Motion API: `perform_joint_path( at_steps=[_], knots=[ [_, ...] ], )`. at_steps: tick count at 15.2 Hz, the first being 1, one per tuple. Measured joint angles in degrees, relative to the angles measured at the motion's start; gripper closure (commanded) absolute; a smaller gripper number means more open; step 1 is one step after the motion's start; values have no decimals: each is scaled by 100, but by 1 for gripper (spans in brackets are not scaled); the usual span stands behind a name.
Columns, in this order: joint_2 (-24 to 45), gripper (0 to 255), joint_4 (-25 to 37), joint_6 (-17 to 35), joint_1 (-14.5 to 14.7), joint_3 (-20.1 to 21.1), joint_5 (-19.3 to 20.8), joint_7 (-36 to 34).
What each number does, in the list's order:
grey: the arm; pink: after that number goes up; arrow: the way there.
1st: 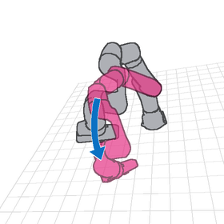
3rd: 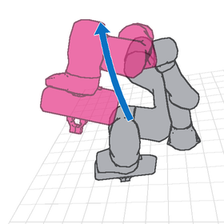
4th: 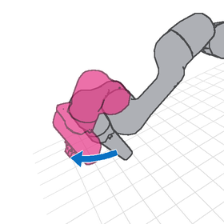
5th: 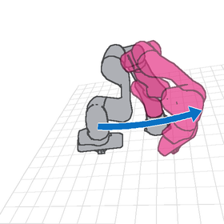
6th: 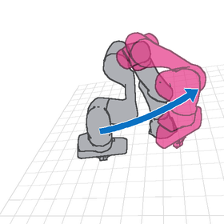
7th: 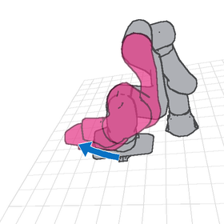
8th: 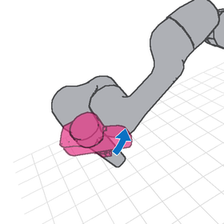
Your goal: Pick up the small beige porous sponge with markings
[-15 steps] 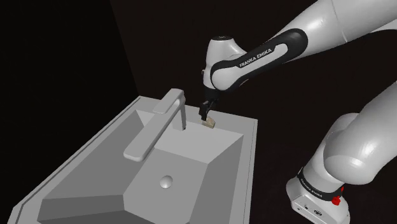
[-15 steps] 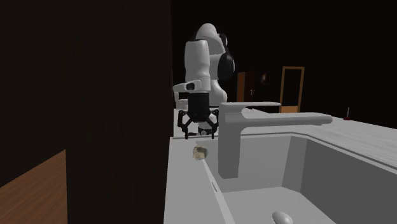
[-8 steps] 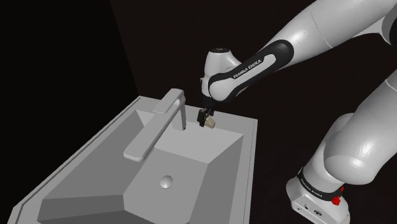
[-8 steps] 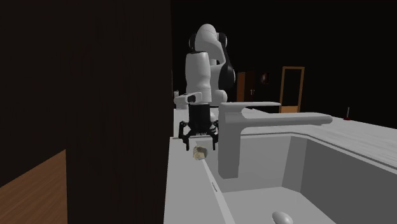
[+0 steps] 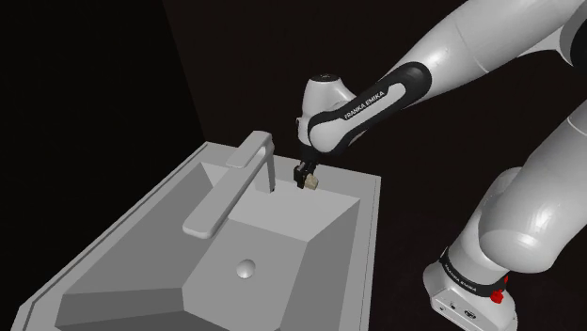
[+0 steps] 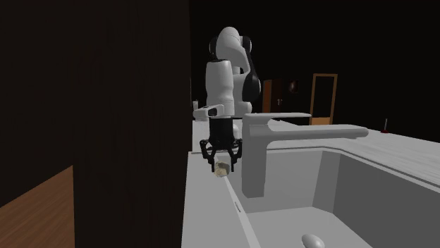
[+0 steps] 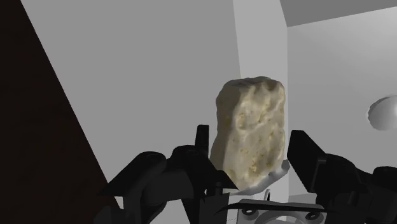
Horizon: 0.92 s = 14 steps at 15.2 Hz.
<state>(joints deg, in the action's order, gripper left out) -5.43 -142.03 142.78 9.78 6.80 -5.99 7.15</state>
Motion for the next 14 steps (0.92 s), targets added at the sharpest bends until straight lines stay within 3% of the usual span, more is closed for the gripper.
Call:
perform_joint_path(
  at_steps=[5,14],
  knots=[
    [-29,255,7,-35,-4,-5,-2,8],
    [-458,255,286,-740,-10,-22,7,-23]
  ],
)
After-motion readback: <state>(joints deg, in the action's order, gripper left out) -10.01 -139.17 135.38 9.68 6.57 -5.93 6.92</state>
